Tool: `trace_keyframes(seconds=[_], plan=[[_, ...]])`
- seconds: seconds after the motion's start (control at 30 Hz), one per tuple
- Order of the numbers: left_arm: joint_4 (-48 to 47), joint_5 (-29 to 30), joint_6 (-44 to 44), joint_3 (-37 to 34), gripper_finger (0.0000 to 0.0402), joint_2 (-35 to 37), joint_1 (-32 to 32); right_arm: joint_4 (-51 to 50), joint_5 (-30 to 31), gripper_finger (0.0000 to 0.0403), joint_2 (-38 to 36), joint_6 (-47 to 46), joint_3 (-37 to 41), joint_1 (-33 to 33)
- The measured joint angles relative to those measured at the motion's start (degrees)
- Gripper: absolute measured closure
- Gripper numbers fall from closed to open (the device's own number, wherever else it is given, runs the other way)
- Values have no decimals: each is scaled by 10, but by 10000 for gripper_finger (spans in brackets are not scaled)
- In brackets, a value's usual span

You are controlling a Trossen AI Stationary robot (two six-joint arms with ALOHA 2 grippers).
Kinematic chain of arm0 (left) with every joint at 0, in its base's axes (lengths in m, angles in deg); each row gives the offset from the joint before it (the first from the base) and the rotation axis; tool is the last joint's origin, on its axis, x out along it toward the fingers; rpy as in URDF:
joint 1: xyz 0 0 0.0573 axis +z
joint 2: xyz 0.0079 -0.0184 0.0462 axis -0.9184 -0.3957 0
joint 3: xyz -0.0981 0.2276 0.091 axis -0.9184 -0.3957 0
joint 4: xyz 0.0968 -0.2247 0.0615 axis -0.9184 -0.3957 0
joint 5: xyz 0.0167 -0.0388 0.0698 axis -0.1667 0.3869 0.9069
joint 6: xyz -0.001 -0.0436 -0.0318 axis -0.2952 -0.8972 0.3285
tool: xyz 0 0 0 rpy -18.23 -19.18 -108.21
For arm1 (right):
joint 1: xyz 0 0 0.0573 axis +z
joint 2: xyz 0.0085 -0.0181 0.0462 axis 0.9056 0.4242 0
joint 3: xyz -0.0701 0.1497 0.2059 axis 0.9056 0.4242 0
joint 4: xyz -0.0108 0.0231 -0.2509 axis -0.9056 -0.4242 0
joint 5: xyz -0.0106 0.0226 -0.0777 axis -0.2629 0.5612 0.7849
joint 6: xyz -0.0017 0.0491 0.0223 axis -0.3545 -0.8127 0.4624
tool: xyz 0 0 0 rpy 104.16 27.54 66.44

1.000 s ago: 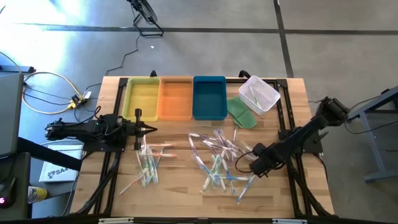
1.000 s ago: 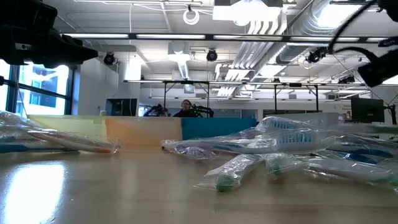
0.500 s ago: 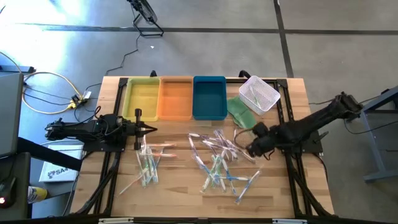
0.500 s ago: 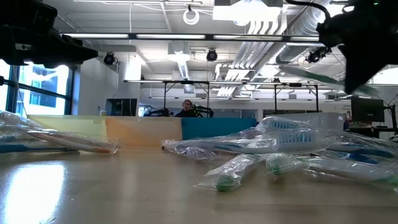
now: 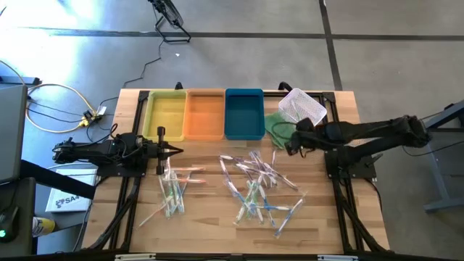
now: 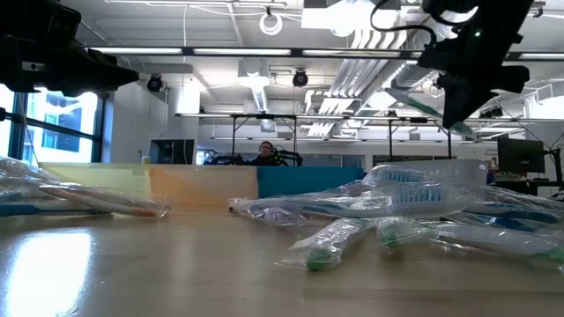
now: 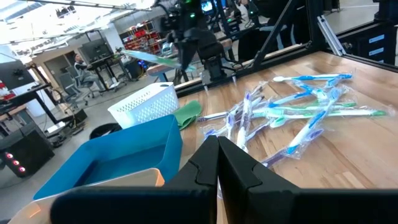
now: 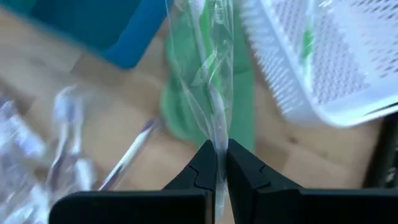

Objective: Pick & Place Toothbrushes
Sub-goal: Put the green toothbrush into the white bin

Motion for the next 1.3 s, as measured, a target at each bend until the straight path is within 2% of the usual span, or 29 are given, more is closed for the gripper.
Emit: trace_keyframes(seconds=[0.37, 0.57, 0.87, 1.07, 1.3], plan=[[0, 0, 0, 0, 402, 0, 0, 50, 47, 393, 1, 100, 0, -148], [0, 0, 0, 0, 402, 0, 0, 50, 49, 393, 1, 123, 0, -213], [0, 0, 0, 0, 402, 0, 0, 51, 51, 393, 47, 123, 0, -257], [0, 0, 0, 0, 402, 0, 0, 51, 83, 394, 101, 120, 0, -275], [0, 0, 0, 0, 402, 0, 0, 56, 92, 394, 147, 118, 0, -302]])
